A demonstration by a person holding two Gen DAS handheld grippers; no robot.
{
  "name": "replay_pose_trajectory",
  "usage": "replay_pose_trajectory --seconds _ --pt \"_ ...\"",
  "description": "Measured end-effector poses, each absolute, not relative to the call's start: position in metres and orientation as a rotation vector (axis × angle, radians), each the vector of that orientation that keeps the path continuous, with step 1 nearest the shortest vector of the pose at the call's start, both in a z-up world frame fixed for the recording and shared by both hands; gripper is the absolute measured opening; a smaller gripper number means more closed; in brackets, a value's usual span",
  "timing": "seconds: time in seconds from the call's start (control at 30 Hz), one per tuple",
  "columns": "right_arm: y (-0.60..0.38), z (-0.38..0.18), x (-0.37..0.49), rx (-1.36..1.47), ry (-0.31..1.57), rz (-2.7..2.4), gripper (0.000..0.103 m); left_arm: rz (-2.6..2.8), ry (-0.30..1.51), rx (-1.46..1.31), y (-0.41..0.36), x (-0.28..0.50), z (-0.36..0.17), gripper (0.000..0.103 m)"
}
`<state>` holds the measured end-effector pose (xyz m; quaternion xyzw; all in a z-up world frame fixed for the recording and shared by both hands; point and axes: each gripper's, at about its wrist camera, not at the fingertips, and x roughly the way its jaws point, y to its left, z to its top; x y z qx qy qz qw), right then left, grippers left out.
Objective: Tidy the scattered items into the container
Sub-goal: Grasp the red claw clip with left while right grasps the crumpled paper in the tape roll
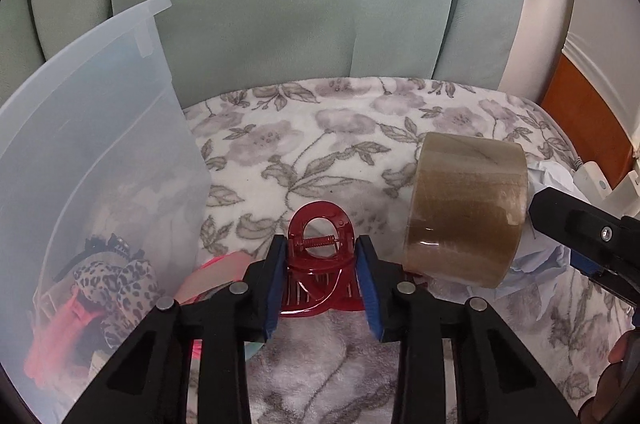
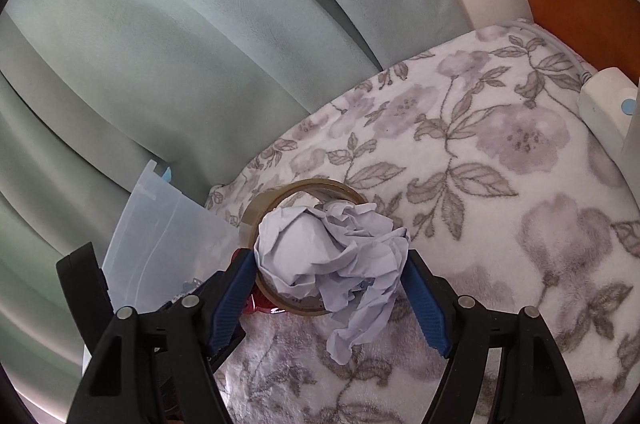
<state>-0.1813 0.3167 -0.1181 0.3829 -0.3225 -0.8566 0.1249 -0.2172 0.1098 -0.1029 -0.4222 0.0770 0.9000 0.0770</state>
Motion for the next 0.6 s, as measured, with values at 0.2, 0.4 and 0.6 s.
replay_pose_trajectory --seconds 0.2,0.4,0.6 --pt "0.325 -0.117 -0.179 1.077 -1.023 -2.474 0.069 2.689 0.213 -1.268 0.108 -0.217 -0.103 0.036" --pt "0.329 -0.114 -0.172 1.062 -1.056 -2.479 0.066 2.681 0.199 -1.275 0.106 -0.209 -0.099 0.036" --pt "0.338 -0.102 -0.155 1.054 -1.068 -2.522 0.065 2.672 0.158 -1.275 0.103 -0.195 -0.09 0.036"
